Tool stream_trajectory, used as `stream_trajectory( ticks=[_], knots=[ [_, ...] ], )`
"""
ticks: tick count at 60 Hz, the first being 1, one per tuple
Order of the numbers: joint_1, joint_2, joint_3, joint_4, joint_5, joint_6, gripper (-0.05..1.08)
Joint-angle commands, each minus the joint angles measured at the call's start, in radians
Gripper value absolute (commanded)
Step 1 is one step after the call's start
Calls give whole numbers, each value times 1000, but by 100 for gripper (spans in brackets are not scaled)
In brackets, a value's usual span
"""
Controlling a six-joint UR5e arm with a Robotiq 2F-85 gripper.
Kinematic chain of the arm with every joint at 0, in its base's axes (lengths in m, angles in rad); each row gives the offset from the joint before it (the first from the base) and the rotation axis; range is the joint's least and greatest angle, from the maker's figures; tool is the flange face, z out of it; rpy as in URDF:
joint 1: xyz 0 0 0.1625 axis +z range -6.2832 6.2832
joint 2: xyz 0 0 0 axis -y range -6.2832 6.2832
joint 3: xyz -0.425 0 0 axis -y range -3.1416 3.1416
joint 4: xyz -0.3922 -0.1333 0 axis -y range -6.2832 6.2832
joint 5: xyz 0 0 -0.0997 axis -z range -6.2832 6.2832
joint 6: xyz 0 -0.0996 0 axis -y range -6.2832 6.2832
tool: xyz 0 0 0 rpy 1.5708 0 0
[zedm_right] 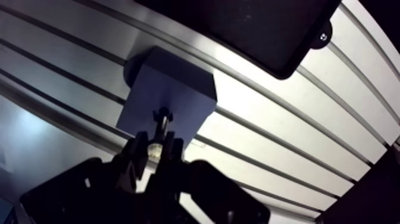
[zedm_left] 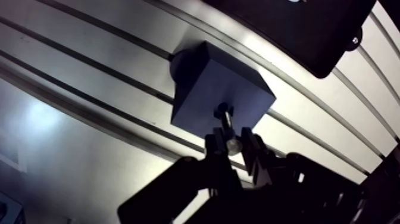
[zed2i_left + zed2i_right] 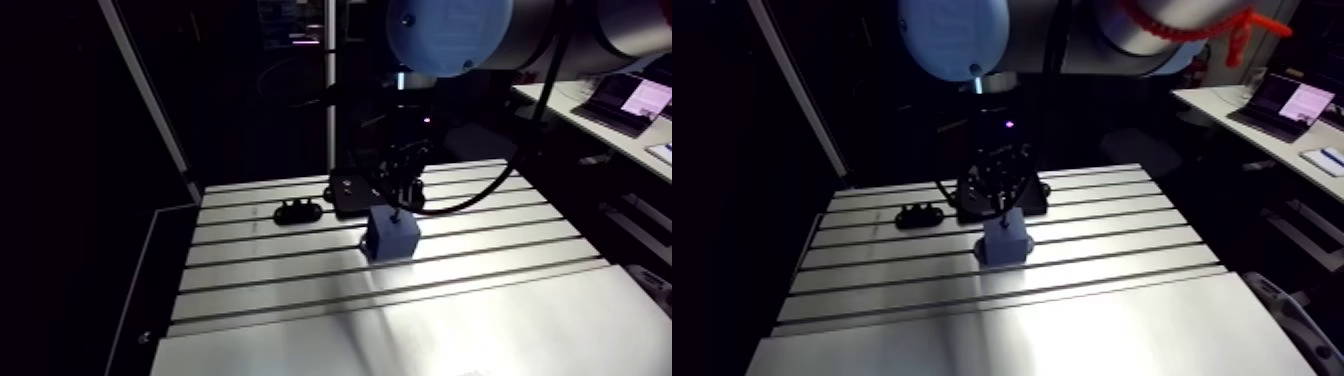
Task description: Pick up the M10 bolt and insert it into the hex recess until seated.
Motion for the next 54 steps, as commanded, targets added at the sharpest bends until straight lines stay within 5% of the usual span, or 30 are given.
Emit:
stream_trajectory(
  ticks=[1,54],
  knots=[
    [1,2,0,0,0,0,78],
    [1,15,-5,0,5,2,78]
  ],
)
